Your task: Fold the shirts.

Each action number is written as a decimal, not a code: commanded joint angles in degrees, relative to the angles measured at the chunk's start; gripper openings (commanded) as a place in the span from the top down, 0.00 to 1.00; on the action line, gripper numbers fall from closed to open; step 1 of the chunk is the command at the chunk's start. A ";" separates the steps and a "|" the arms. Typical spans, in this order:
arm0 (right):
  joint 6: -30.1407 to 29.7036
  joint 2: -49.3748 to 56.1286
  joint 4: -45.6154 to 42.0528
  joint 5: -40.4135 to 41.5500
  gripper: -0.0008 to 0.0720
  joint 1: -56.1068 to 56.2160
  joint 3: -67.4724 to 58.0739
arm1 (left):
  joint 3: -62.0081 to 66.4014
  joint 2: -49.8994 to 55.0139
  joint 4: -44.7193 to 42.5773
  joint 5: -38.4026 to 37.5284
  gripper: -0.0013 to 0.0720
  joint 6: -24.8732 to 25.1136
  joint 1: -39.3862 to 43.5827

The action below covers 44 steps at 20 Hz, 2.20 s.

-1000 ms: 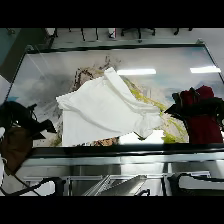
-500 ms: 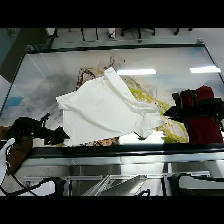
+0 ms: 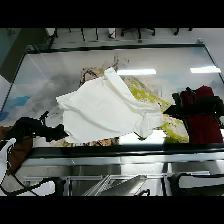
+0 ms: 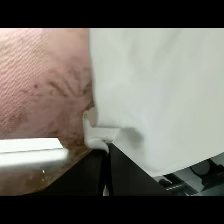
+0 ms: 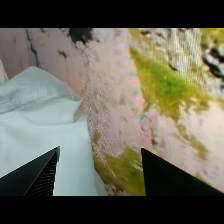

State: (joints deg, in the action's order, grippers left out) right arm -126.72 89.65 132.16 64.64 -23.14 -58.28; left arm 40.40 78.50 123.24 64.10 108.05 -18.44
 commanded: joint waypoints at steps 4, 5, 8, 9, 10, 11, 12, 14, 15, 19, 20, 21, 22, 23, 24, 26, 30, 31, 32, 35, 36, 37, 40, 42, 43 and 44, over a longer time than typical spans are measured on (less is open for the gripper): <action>-4.87 8.17 0.09 0.90 0.20 5.81 -9.14 | -0.02 0.04 -0.61 -0.70 0.96 0.09 -0.04; -4.81 9.46 0.09 0.90 0.20 6.71 -10.69 | -0.02 0.04 -0.59 -0.76 0.96 0.09 -0.04; -3.80 12.70 0.13 2.14 0.50 9.35 -14.25 | -0.02 0.04 -0.55 -0.70 0.96 0.09 -0.04; -3.85 13.14 0.15 4.02 0.67 10.10 -14.95 | -0.02 0.04 -0.44 -0.55 0.96 0.09 -0.04; -4.09 13.07 0.42 6.21 0.81 10.58 -15.23 | 0.00 -0.02 0.00 -0.17 0.96 0.09 -0.07; -4.68 12.79 2.32 9.40 0.95 10.82 -15.54 | 0.02 -0.61 0.57 0.20 0.96 0.09 -0.07; -5.11 11.96 6.45 13.38 0.95 10.73 -15.61 | 0.22 -2.40 1.66 0.46 0.96 0.11 -0.04; -5.66 7.72 16.00 20.85 0.95 10.54 -15.61 | 3.58 -8.24 4.11 3.43 0.96 0.11 -0.04; -6.69 3.93 21.59 23.98 0.96 10.12 -15.67 | 7.26 -12.31 5.95 6.05 0.96 0.11 -0.07; -5.29 -14.38 29.07 26.40 0.96 6.12 -21.03 | 29.22 -27.45 6.91 11.10 0.96 -2.84 -0.66; -3.50 -18.45 29.38 26.40 0.96 4.96 -22.77 | 35.65 -29.99 6.95 12.61 0.96 -5.88 -1.60; -2.47 -22.45 29.86 26.32 0.96 3.63 -25.14 | 42.01 -32.11 6.95 13.73 0.96 -6.64 -2.73; -1.38 -26.27 30.18 25.53 0.96 2.12 -28.35 | 48.76 -33.97 6.91 14.01 0.96 -7.78 -4.09; 0.15 -29.75 30.23 23.52 0.96 0.61 -32.46 | 54.90 -35.06 6.78 13.38 0.96 -9.94 -5.51; 1.51 -32.63 30.38 20.57 0.96 -0.85 -36.89 | 61.42 -35.71 6.82 12.02 0.96 -12.74 -7.30; 2.97 -38.27 29.68 11.41 0.96 -4.48 -46.90 | 73.00 -36.09 6.73 6.88 0.96 -17.33 -10.84; 7.61 -44.39 23.32 -4.00 0.96 -11.91 -58.10 | 90.64 -31.89 3.82 4.68 0.97 -23.37 -16.15; 8.33 -44.59 22.29 -5.18 0.96 -12.83 -58.47 | 92.00 -30.36 3.87 5.95 0.97 -23.91 -16.11; 9.01 -44.06 22.32 -4.76 0.96 -13.31 -58.38 | 92.32 -28.57 3.80 8.20 0.97 -24.44 -16.11; 12.81 -38.14 23.52 0.02 0.96 -13.27 -58.03 | 81.99 -25.09 4.55 12.76 0.97 -23.65 -16.11; 12.90 -35.52 25.29 1.51 0.96 -12.39 -56.92 | 75.82 -24.63 5.99 12.68 0.96 -21.62 -16.11; 12.66 -33.16 25.53 2.03 0.96 -9.79 -55.10 | 69.44 -23.93 7.82 12.26 0.96 -19.34 -15.39; 10.99 -24.63 18.03 -1.81 0.96 5.16 -45.99 | 53.00 -18.95 5.66 5.88 0.96 -11.74 -5.42; 13.75 -17.99 3.72 -9.49 0.96 13.40 -39.34 | 45.94 -12.74 -1.16 -0.59 0.96 -9.92 1.77; 17.09 -14.53 -2.78 -13.49 0.96 15.65 -36.72 | 43.80 -8.39 -6.32 -3.74 0.96 -9.94 4.46; 20.74 -10.45 -7.23 -17.07 0.96 17.00 -34.58 | 42.45 -3.98 -9.94 -6.12 0.96 -10.01 6.12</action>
State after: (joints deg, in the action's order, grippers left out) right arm -112.62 70.17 140.88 57.32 -13.69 -99.77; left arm 90.76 65.67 122.93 66.06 95.26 -19.09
